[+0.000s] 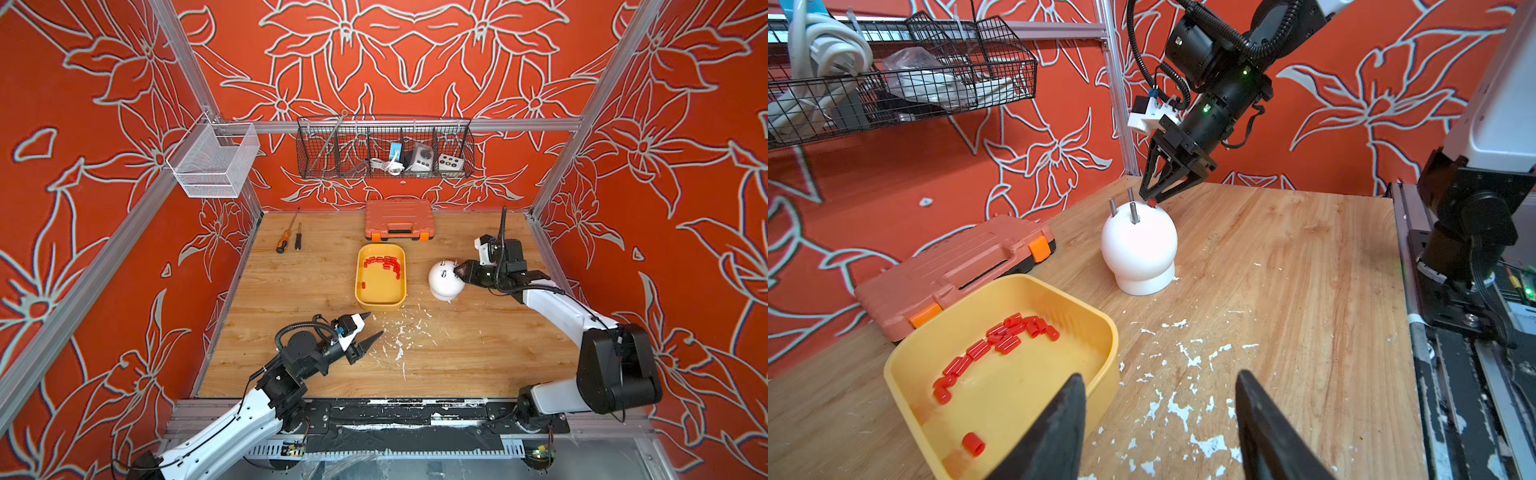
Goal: Cover the protruding screws with screw protection sleeves
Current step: Adjust the screw protection sleeve on the screw.
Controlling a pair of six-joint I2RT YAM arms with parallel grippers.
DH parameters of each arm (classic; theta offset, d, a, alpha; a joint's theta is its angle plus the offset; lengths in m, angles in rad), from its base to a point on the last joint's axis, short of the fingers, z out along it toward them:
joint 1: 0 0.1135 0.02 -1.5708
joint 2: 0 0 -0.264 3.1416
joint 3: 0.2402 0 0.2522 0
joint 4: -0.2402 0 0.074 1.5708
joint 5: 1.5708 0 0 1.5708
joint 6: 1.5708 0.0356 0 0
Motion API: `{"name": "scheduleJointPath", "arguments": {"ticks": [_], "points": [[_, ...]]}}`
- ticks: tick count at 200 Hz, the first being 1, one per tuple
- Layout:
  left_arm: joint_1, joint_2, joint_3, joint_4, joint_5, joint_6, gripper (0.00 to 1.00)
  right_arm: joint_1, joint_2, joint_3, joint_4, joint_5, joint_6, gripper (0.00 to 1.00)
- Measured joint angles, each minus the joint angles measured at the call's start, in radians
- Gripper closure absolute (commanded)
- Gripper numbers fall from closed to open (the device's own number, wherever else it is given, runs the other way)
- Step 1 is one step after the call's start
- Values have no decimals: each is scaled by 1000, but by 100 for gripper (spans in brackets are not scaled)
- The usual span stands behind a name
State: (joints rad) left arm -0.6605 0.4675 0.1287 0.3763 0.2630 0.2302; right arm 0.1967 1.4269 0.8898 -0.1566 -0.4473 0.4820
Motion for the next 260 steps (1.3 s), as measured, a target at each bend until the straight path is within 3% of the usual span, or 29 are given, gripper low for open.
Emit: {"name": "scheduleJointPath", "arguments": {"ticks": [110,260], "points": [[0,0,0,0,-8,0,43,-13,-42,18,-18,-38,43,51],[0,-5,-10,0,-30,-6,41,-42,6,-8,31,-78,60,56]]}}
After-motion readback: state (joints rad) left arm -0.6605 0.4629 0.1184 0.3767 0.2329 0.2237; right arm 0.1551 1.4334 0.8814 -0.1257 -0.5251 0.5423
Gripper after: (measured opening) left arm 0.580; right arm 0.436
